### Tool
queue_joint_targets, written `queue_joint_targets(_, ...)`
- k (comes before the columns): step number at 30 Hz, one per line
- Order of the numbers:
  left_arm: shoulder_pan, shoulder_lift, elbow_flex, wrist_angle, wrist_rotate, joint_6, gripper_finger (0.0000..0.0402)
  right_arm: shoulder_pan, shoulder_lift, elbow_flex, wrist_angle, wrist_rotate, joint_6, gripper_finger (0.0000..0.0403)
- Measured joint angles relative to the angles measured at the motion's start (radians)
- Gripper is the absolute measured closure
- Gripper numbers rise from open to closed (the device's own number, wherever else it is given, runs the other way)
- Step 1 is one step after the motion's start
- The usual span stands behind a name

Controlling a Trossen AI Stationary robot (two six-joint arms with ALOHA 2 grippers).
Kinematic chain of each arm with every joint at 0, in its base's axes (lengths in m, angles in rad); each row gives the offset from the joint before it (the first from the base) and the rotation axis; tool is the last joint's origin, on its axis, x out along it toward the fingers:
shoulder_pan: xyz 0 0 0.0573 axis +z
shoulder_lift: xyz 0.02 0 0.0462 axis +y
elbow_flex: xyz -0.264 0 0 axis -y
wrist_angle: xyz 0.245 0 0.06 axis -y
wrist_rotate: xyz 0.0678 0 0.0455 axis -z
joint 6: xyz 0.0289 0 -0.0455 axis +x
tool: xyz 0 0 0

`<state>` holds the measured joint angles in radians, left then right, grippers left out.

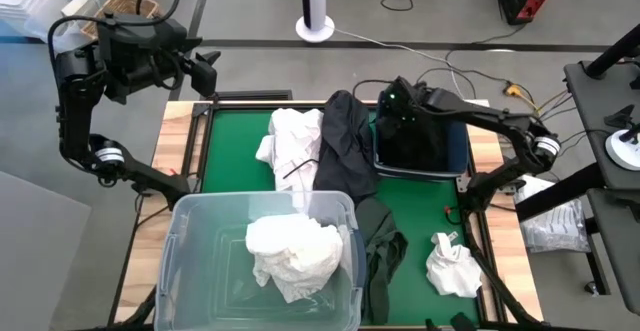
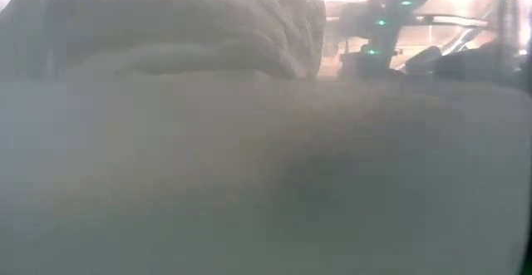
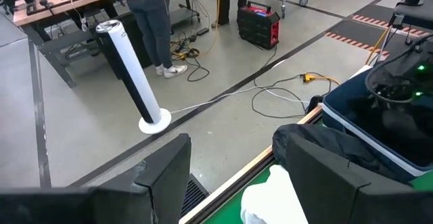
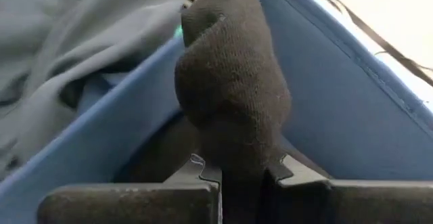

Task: Sort clothes
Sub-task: Put the black shirt into the blue laundry organizer

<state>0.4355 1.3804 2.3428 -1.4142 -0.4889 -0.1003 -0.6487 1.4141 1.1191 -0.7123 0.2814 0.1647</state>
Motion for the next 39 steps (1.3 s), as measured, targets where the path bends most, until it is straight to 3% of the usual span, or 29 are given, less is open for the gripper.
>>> queue_joint_targets(4, 0.000, 0.000, 0.000, -0.008, 0.000, -0.011, 0.0183, 0.000, -0.023, -0.092, 0.102, 0.086, 0.043, 0.0378)
queue_joint_targets(10, 0.000, 0.000, 0.000, -0.009, 0.000, -0.014, 0.0183, 0.000, -0.110, -0.236, 0.188, 0.093, 0.120, 0.0378)
queue_joint_targets(23, 0.000, 0.000, 0.000, -0.009, -0.002, -0.014, 0.0183, 0.000, -0.304, -0.511, 0.284, -0.066, 0.300, 0.0378)
queue_joint_targets(31, 0.000, 0.000, 0.000, -0.008, -0.002, -0.014, 0.0183, 0.000, -0.309, -0.602, 0.340, -0.080, 0.314, 0.0378)
queue_joint_targets(39, 0.000, 0.000, 0.000, -0.008, -0.002, -0.014, 0.0183, 0.000, -0.217, -0.620, 0.378, -0.068, 0.308, 0.0365)
